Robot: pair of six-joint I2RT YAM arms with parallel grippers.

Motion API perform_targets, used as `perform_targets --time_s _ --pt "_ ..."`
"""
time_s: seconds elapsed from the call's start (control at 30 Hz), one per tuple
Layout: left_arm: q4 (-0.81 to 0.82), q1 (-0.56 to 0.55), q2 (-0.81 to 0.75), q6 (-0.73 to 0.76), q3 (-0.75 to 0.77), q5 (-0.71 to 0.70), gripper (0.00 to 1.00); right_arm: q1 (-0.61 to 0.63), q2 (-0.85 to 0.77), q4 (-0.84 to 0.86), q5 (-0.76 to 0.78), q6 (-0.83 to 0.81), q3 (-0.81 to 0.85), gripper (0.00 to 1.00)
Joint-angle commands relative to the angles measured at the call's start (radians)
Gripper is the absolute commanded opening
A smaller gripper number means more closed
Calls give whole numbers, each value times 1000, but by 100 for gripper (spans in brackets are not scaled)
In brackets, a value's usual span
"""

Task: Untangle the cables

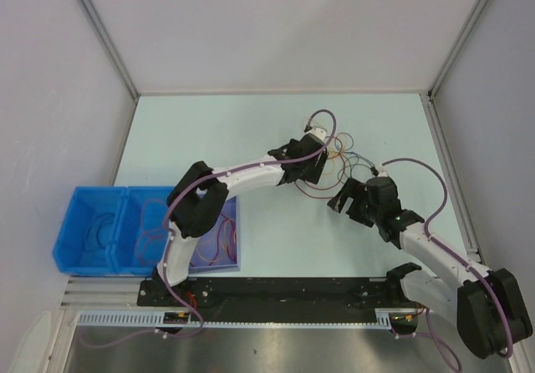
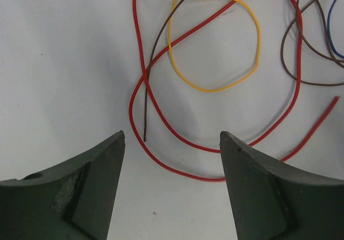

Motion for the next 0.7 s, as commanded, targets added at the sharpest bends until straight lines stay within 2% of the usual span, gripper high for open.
perform_targets --time_s 0.0,0.3,0.5,0.6,0.63,0.67 --pt "-20 16 50 44 93 -40 76 64 35 134 66 37 -67 94" --pt "-29 45 142 63 160 -29 68 83 89 240 51 42 -101 93" --pt "-47 71 171 47 170 -17 59 61 104 260 19 40 -107 92" --pt "-43 75 164 43 142 -14 45 50 112 270 7 40 -112 92" --pt "-41 73 156 34 132 -14 34 46 119 274 -4 40 -112 92" --pt "-38 75 152 27 119 -9 28 43 124 275 -7 40 -112 92"
